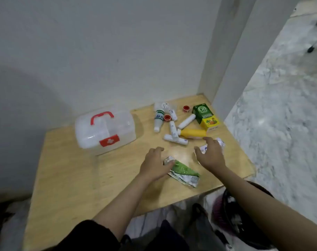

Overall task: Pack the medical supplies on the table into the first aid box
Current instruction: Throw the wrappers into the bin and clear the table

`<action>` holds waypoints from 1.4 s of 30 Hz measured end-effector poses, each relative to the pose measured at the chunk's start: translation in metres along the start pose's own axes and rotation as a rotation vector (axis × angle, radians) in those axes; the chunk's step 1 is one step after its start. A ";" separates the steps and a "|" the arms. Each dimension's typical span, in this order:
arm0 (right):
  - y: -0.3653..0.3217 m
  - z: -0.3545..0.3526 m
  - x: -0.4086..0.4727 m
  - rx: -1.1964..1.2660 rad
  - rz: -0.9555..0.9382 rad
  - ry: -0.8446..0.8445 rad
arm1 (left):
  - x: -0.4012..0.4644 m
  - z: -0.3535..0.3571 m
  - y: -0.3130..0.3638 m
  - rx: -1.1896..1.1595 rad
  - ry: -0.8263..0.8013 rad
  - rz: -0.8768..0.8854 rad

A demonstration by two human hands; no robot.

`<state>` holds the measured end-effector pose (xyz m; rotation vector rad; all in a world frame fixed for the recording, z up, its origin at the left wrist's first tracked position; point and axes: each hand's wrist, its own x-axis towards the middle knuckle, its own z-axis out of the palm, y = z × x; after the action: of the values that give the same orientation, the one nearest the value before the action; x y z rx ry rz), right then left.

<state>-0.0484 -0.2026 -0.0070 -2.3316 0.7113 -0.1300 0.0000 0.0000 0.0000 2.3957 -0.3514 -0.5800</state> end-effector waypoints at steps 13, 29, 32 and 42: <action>0.046 0.016 -0.016 -0.086 0.362 0.200 | -0.014 0.056 -0.005 0.214 0.141 -0.061; 0.052 0.022 -0.025 0.074 0.268 0.200 | -0.014 0.059 0.004 0.003 0.206 -0.137; 0.057 0.018 -0.029 0.201 0.172 0.187 | -0.015 0.059 0.003 -0.099 0.171 -0.106; 0.070 -0.005 -0.042 0.528 0.243 0.243 | -0.010 0.076 0.013 -0.431 0.162 -0.052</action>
<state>-0.1171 -0.2271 -0.0441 -1.7296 0.9433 -0.4402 -0.0469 -0.0457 -0.0413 2.0213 -0.0811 -0.4295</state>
